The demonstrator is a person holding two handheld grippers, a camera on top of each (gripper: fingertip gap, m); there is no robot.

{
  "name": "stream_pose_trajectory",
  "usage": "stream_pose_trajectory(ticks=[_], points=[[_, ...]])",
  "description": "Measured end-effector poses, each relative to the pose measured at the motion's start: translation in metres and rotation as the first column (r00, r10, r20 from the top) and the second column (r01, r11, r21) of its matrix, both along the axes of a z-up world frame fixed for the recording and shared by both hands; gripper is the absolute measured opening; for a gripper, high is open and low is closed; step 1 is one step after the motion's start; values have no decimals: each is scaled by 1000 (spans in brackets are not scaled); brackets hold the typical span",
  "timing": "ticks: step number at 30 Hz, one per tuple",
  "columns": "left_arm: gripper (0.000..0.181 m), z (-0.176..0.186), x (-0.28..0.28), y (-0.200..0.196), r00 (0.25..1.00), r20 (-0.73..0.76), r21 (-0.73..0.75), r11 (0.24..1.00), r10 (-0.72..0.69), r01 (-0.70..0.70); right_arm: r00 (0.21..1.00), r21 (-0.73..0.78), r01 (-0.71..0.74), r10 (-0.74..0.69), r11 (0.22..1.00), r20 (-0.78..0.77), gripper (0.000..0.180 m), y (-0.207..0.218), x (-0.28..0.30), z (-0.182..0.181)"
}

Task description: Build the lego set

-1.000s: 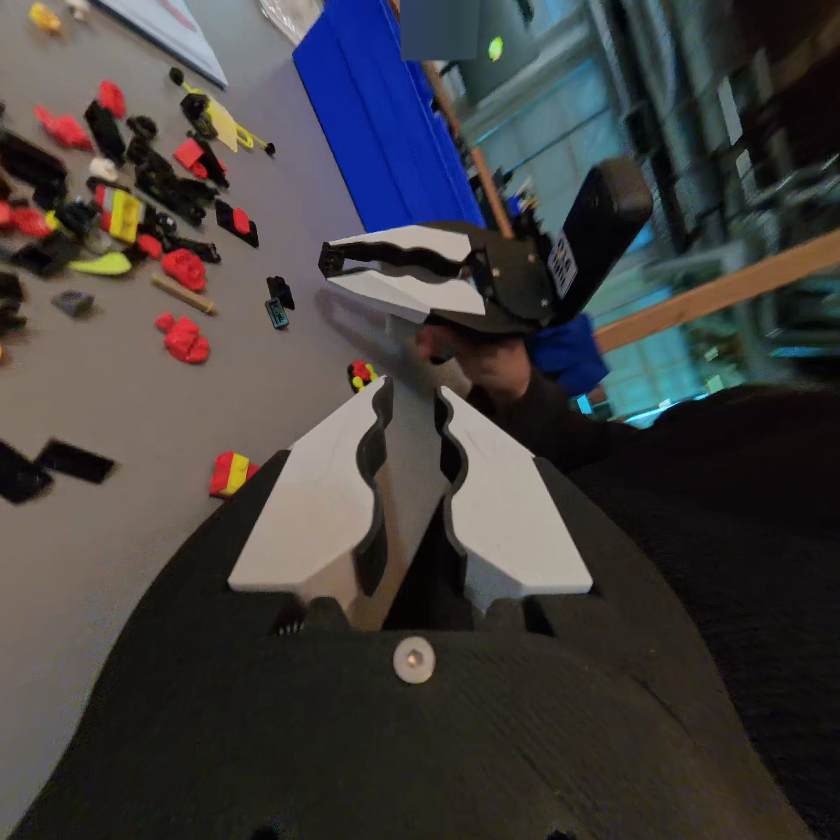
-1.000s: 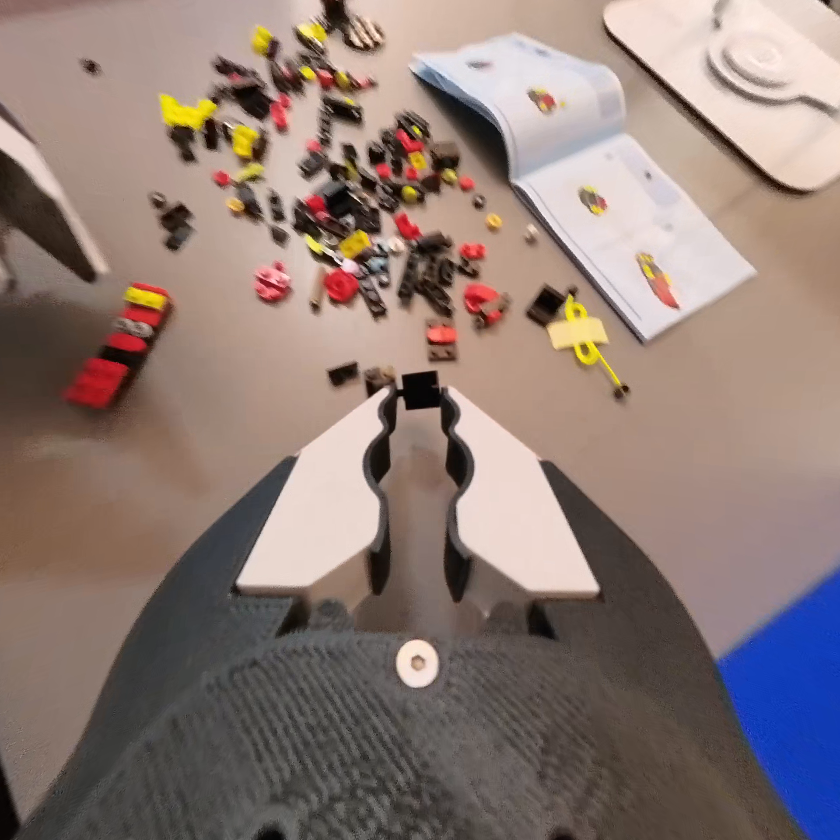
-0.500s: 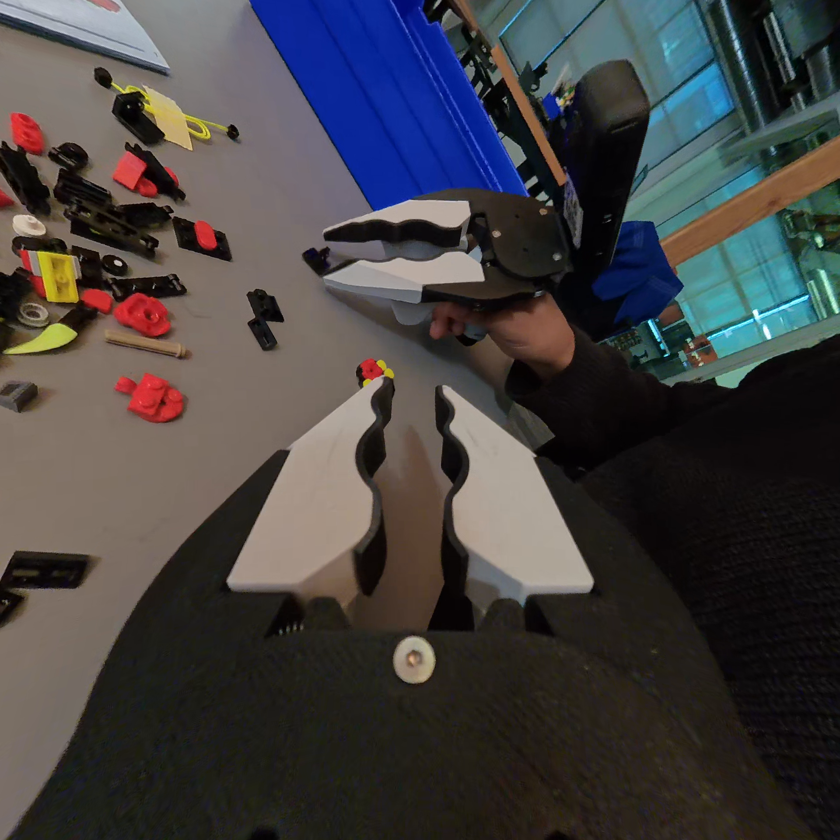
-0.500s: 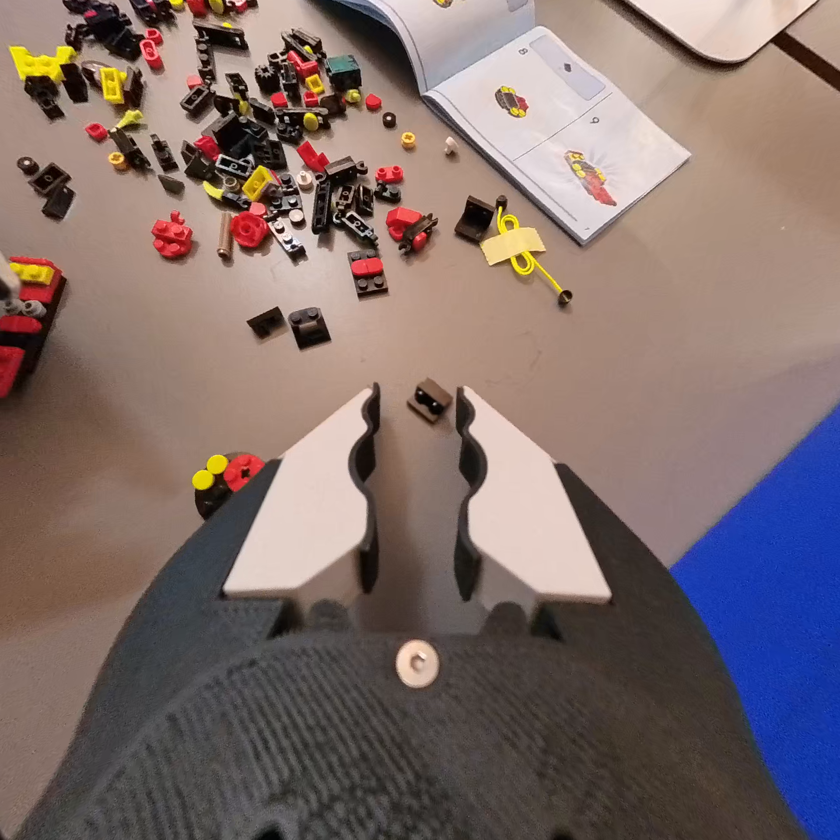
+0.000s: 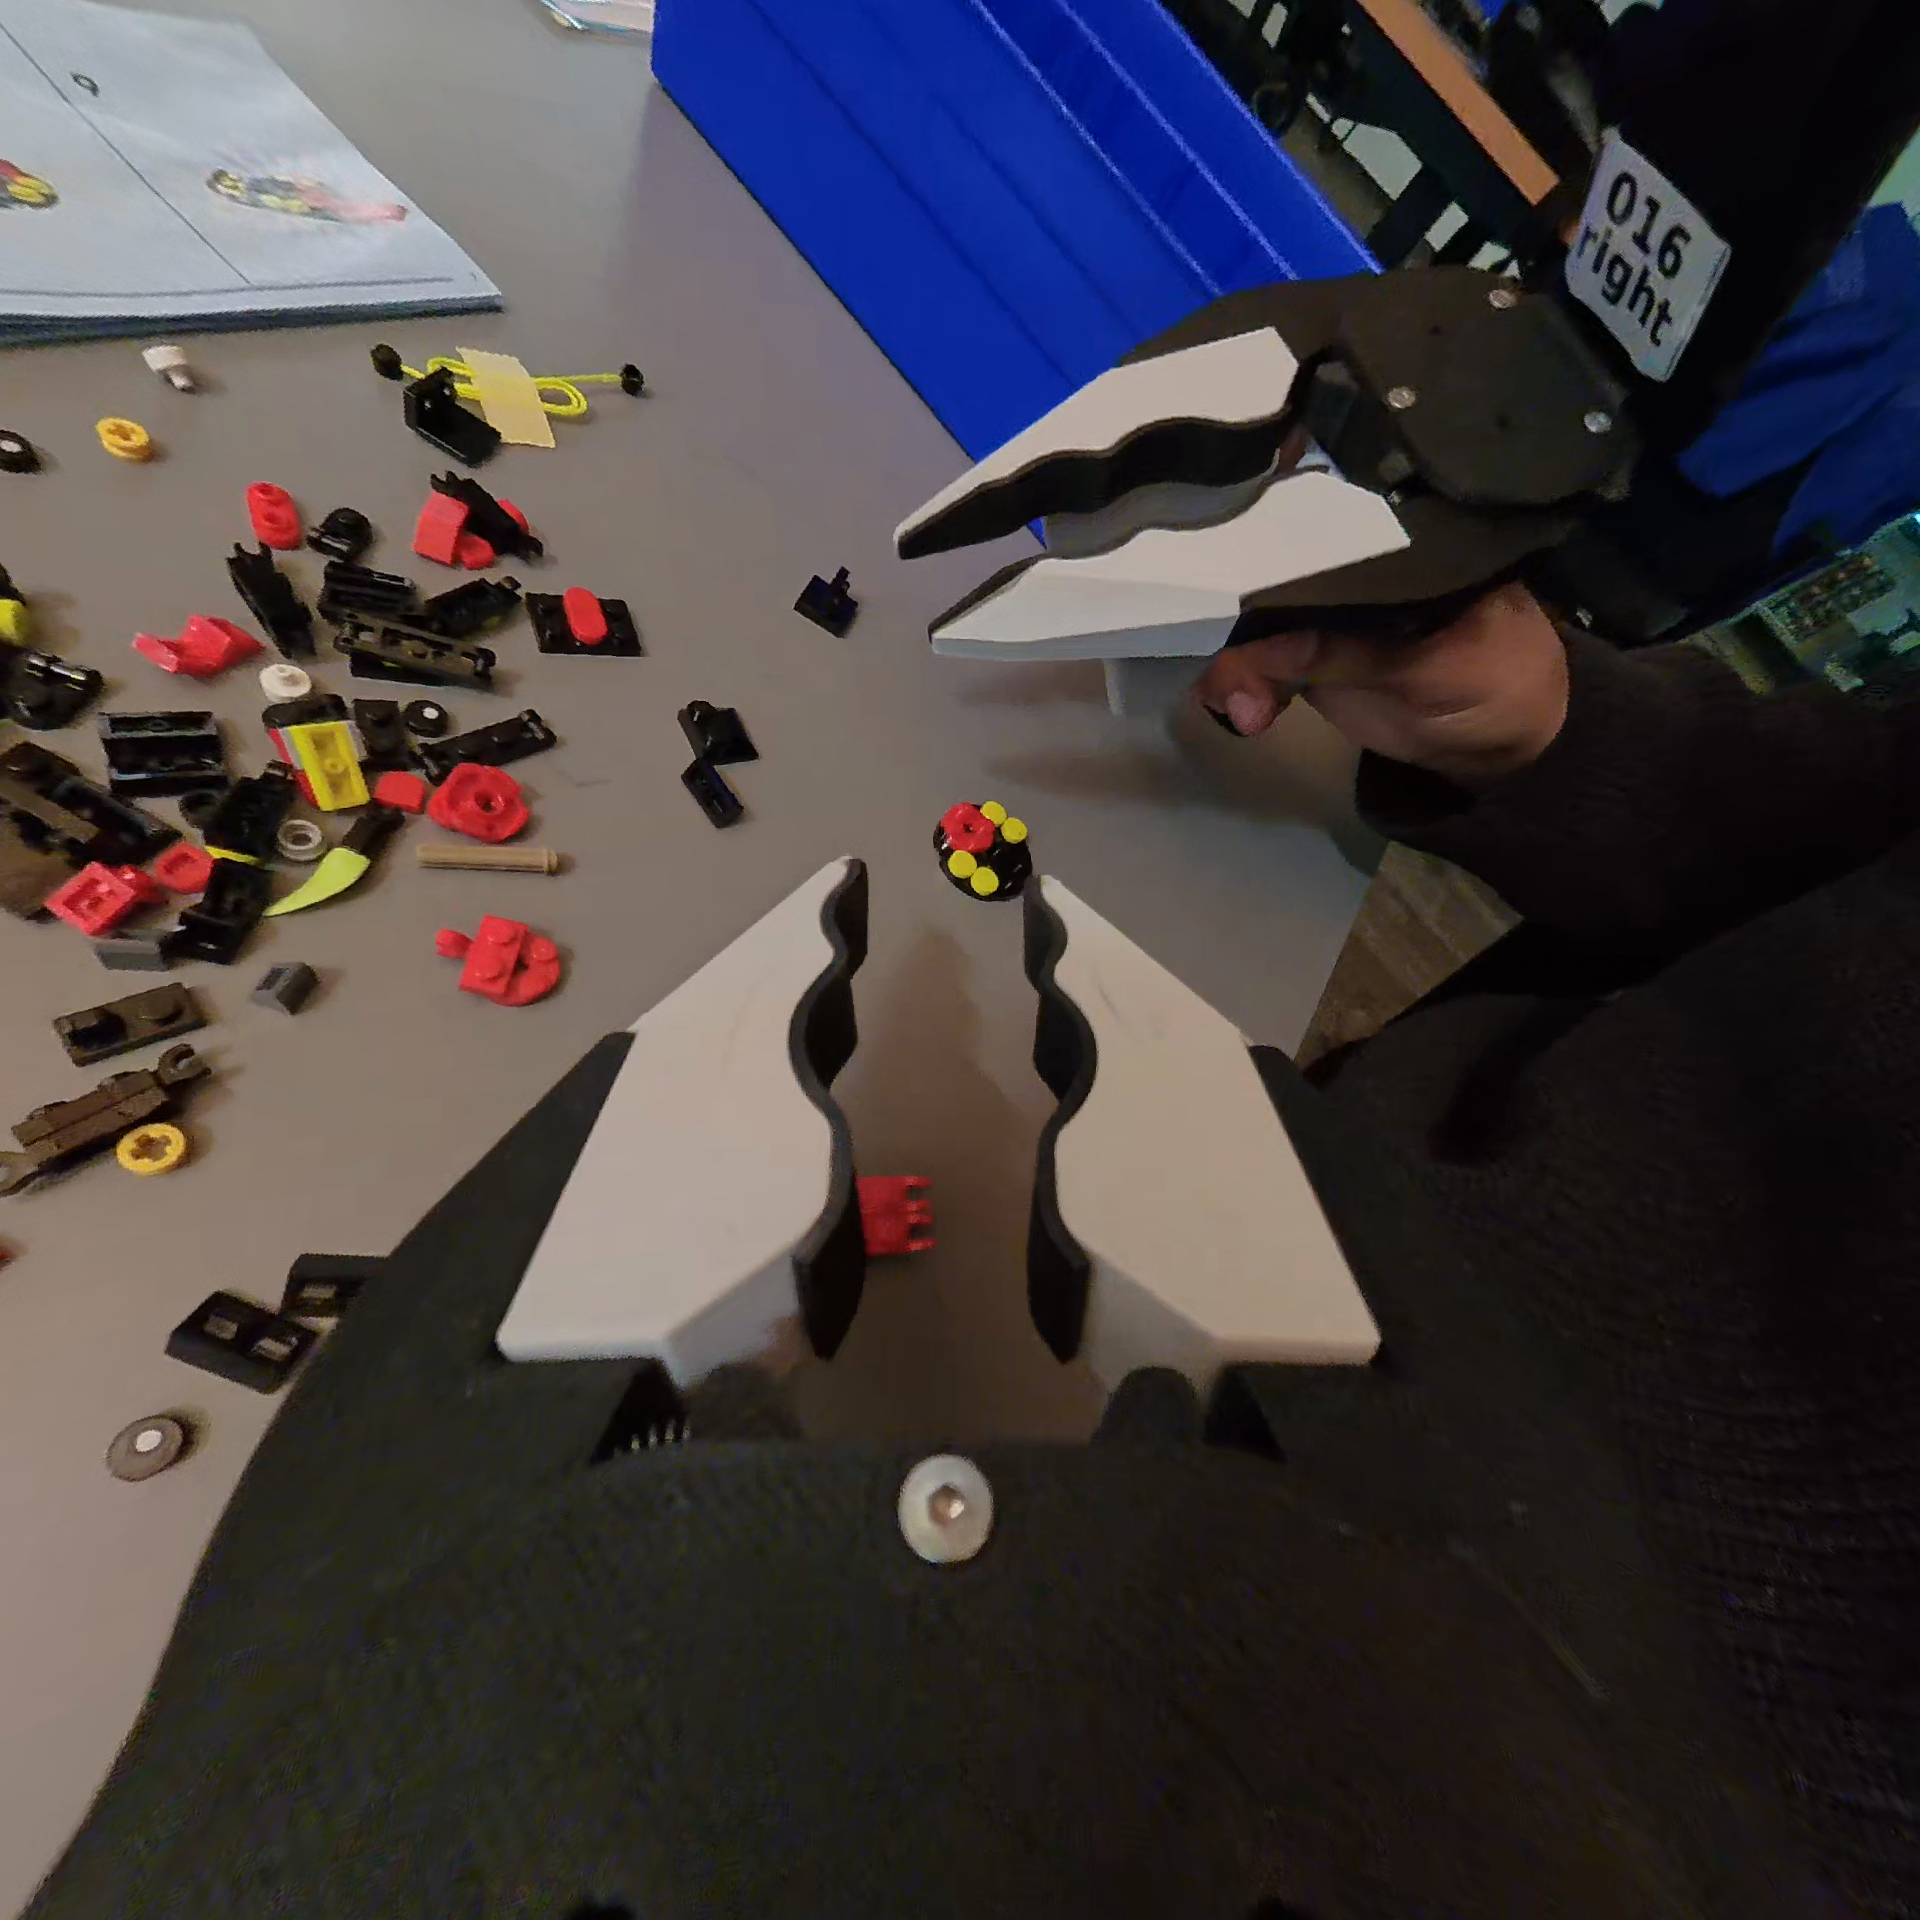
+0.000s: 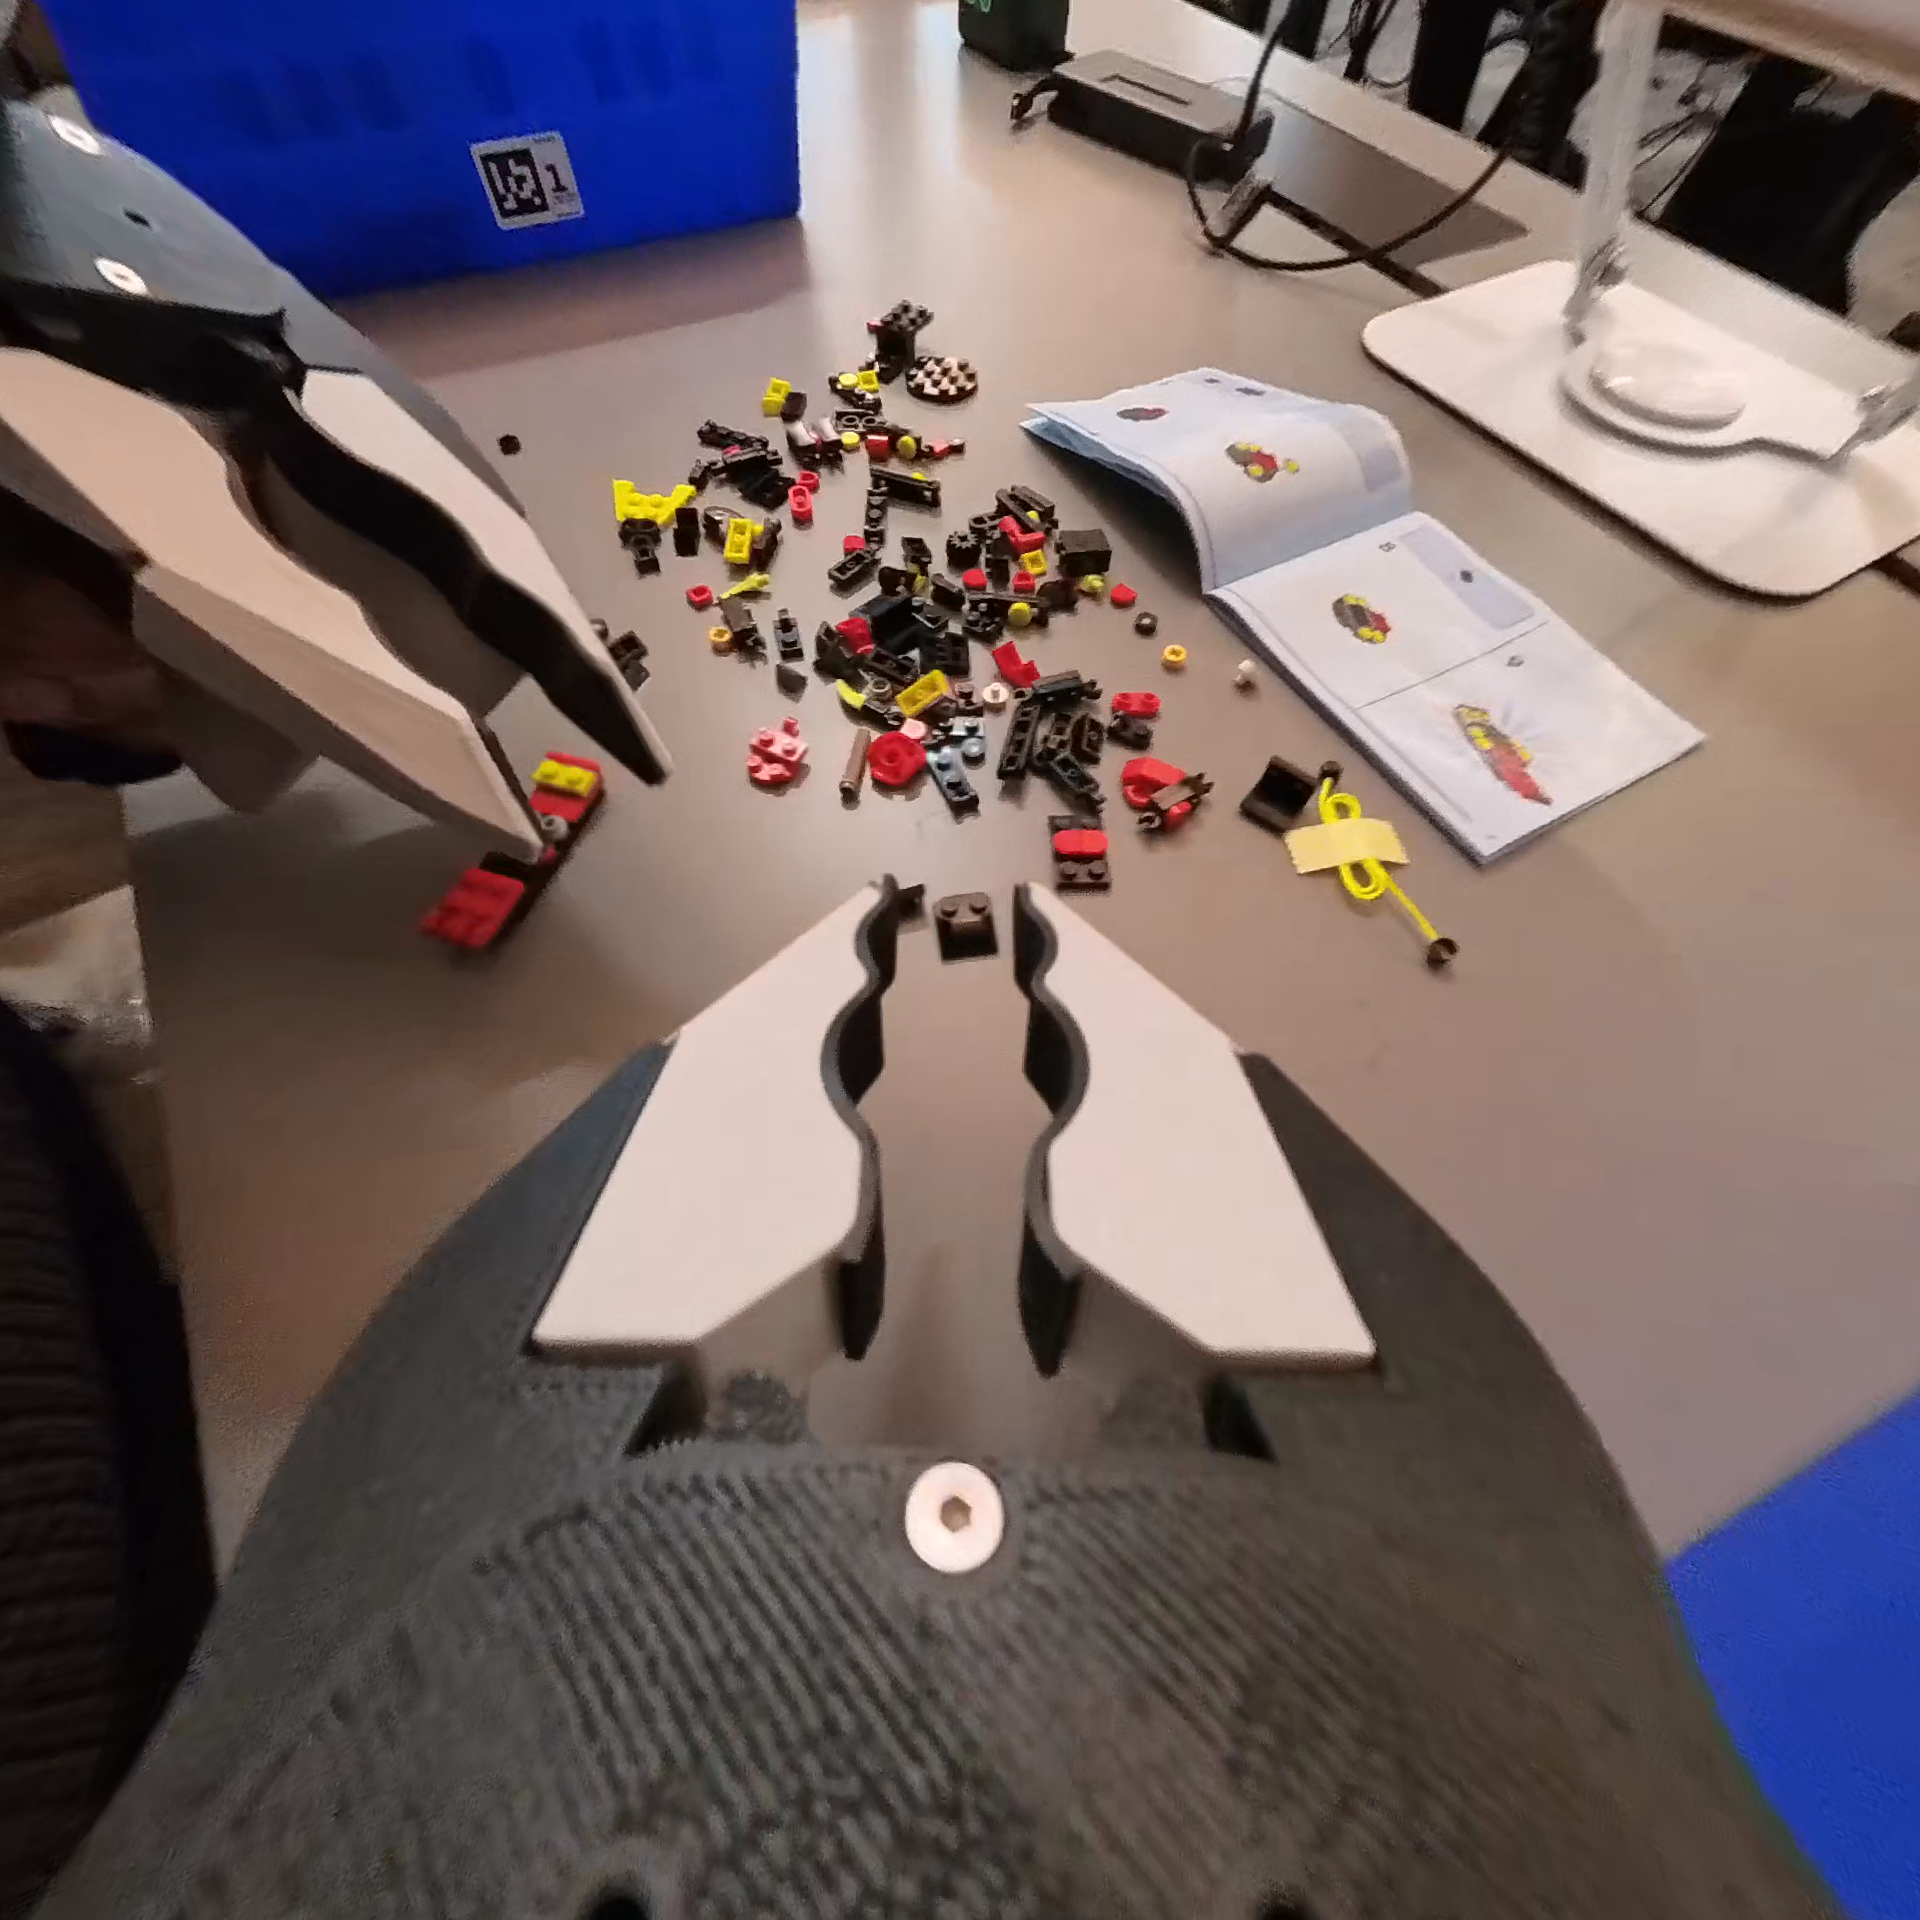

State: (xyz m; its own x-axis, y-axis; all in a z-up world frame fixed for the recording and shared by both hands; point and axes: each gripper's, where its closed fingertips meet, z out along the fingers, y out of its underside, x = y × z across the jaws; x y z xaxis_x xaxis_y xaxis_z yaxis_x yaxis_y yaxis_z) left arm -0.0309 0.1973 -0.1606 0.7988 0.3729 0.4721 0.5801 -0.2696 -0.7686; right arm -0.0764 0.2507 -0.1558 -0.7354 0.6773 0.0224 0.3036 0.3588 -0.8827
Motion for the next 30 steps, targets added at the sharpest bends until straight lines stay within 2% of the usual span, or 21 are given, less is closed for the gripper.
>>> stream_pose_trajectory(ticks=[6, 8, 11, 14, 18, 24, 30], points=[[47, 11, -7, -5, 1000, 5, 63, 998, 29, -29, 995, 39, 15, -11, 999, -95, 23, -1, 0, 7], [57, 20, -10, -7, 998, 38, 130, 990, 41, -46, 994, -2, 11, -11, 1000, -111, 38, -3, 0, 13], [71, 34, -24, -20, 994, 60, 220, 970, 89, -101, 994, -139, -20, 5, 990, -108, 72, -9, 4, 31], [88, 33, -49, -44, 981, 49, 213, 958, 185, -192, 997, -296, -24, -1, 955, -83, 94, -8, 6, 48], [107, 33, -64, -61, 970, 59, 210, 947, 237, -244, 998, -403, -51, 38, 914, -41, 99, -6, 9, 57], [106, 50, -61, -59, 980, -13, 286, 940, 197, -185, 997, -393, -61, 37, 917, -68, 105, -4, 9, 59], [106, 46, -56, -52, 984, -48, 255, 955, 171, -153, 997, -341, -70, 53, 937, -59, 117, -10, 10, 50]])
